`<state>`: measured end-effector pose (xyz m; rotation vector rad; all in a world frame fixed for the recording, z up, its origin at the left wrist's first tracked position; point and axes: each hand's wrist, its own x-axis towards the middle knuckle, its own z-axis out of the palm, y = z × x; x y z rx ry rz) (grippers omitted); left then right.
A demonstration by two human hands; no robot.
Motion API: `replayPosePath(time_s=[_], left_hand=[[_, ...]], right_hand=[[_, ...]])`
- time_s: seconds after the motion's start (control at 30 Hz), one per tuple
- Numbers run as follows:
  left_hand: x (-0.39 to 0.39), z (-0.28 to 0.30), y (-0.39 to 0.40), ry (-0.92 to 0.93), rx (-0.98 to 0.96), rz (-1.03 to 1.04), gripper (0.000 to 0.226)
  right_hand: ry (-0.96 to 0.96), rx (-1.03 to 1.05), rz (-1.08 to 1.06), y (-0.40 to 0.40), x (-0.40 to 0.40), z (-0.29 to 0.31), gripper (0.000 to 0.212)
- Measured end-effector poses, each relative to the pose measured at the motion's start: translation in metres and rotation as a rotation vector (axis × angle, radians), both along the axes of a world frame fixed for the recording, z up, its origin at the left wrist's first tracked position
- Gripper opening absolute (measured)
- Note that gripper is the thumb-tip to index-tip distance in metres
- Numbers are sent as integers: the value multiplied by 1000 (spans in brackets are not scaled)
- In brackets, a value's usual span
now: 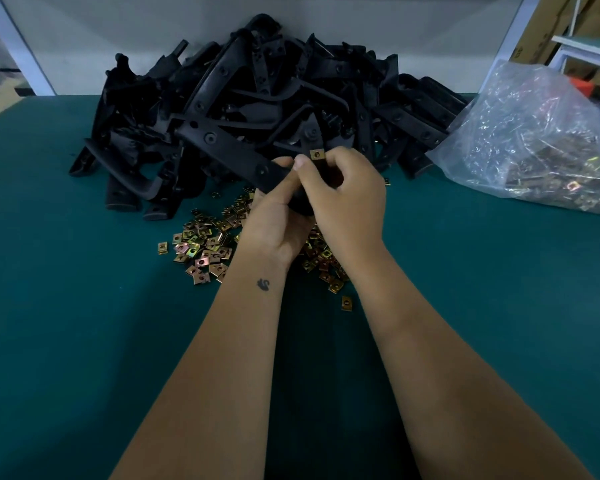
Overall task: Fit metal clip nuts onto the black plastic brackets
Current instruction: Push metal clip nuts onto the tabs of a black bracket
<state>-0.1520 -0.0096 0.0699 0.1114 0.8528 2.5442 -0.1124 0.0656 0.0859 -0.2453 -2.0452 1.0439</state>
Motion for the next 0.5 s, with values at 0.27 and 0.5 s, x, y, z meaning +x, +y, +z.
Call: replayPosePath(time_s=[0.27, 0.5], left_hand=[[-4, -2, 3, 61, -136, 15, 18], [-5, -3, 5, 67, -205, 78, 21]], right_hand=[[-87, -72, 48, 13, -3, -12, 33], [-288, 262, -369, 58, -1, -16, 32]])
